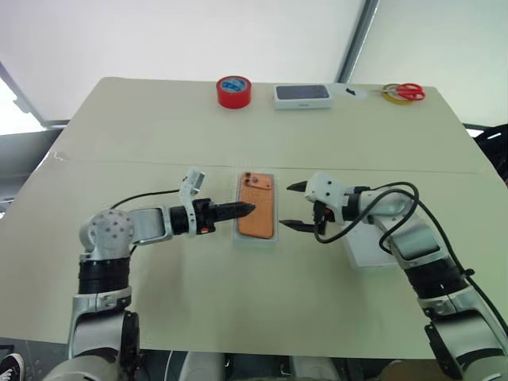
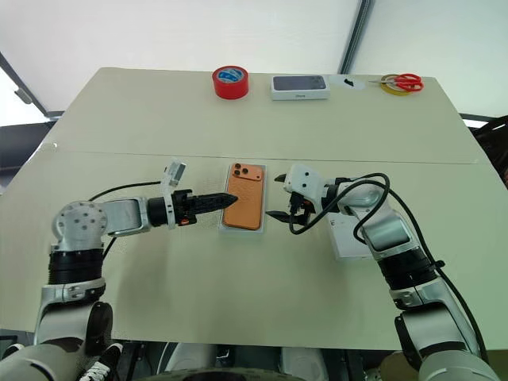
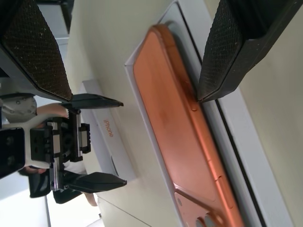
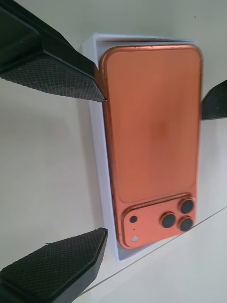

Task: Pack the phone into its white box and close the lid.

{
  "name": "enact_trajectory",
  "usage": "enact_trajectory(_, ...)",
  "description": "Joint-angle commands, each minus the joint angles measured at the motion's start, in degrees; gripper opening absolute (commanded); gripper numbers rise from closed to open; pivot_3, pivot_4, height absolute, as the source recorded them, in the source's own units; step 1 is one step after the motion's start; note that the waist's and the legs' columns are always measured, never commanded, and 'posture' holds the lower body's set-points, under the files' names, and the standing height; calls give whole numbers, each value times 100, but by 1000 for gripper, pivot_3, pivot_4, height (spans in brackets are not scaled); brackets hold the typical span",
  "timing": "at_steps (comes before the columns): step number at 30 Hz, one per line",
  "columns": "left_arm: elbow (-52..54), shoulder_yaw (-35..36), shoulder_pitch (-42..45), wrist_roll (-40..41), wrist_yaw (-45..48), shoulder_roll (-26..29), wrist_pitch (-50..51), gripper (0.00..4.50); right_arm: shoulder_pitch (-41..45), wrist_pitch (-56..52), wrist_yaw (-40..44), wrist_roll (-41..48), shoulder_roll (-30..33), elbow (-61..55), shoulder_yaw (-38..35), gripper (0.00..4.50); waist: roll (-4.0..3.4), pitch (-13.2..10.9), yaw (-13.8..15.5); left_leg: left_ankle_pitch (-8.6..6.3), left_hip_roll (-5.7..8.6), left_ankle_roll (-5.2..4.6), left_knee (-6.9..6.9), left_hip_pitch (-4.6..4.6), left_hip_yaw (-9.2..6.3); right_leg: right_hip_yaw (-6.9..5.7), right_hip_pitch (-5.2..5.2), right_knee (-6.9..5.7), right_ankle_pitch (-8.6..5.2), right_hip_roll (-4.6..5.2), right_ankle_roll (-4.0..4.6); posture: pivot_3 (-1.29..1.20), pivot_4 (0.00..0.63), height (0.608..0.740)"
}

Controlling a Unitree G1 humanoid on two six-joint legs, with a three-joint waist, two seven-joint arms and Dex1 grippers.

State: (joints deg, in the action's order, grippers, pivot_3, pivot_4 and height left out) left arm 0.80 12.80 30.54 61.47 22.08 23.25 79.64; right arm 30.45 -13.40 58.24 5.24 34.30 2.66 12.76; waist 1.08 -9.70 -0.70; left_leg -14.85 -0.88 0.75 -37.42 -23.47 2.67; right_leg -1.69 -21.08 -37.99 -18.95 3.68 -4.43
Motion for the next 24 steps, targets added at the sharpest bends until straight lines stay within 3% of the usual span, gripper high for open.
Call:
enact_trajectory(1, 436, -71, -193, -456, 173, 294, -598, 4372, 112, 175, -101, -57, -61, 84, -57, 4453, 0, 0, -3, 0, 0, 0, 0, 0, 0, 0, 0, 0, 0, 0, 0, 0, 150, 740)
enact_trajectory(2, 438, -281, -274, -853, 206, 407, -992, 4372, 144, 217, -152, -88, -87, 169, -69, 4453, 0, 0, 3, 0, 0, 0, 1, 0, 0, 0, -1, 0, 0, 0, 0, 0, 150, 740)
enact_trajectory(3, 353, -611, -349, -1410, 190, 566, -1462, 4424, 194, 253, -213, -154, -105, 279, -59, 3901, 0, 0, 3, 1, 0, 2, 2, 0, 0, 0, -1, 0, 0, 0, 0, 0, 150, 740)
enact_trajectory(6, 264, -1312, -504, -2487, 379, 812, -2594, 3537, 359, 532, -482, -501, -125, 670, 22, 2562, -1, 0, 12, 1, 2, 3, 3, 2, 4, 1, -1, 1, 0, 0, 1, 0, 150, 740)
enact_trajectory(10, 153, -1960, -432, -3368, 601, 665, -3644, 1447, 486, 1131, -678, -975, -110, 1070, 219, 371, -2, 0, 22, 1, 2, 2, 3, 1, 3, 1, -1, 2, -1, 2, 1, 0, 150, 740)
enact_trajectory(11, 86, -2083, -410, -3495, 678, 616, -3747, 930, 505, 1254, -703, -1074, -107, 1152, 277, 0, -2, 0, 18, 1, 2, 2, 4, 1, 4, 1, -1, 2, -1, 2, 1, 0, 150, 740)
enact_trajectory(13, -56, -2399, -337, -3803, 768, 584, -3754, 55, 480, 1421, -647, -1231, -83, 1220, 428, 0, -1, 0, 21, 1, 2, 1, 5, 0, 5, 1, -2, 2, -1, 2, 1, 0, 150, 740)
enact_trajectory(16, -264, -2881, -247, -4352, 976, 663, -3920, 55, 376, 1665, -515, -1469, 10, 1203, 644, 0, -6, 2, 18, 1, 2, 1, 4, 0, 5, 1, -1, 0, 0, 2, 1, 0, 150, 740)
enact_trajectory(24, -401, -2996, 292, -3926, 1729, -362, -3338, 55, 146, 1287, -157, -972, 131, 685, 288, 0, -8, 5, 162, -5, 2, -10, -9, 6, 2, -2, 14, 0, 0, 2, 0, 0, 150, 740)
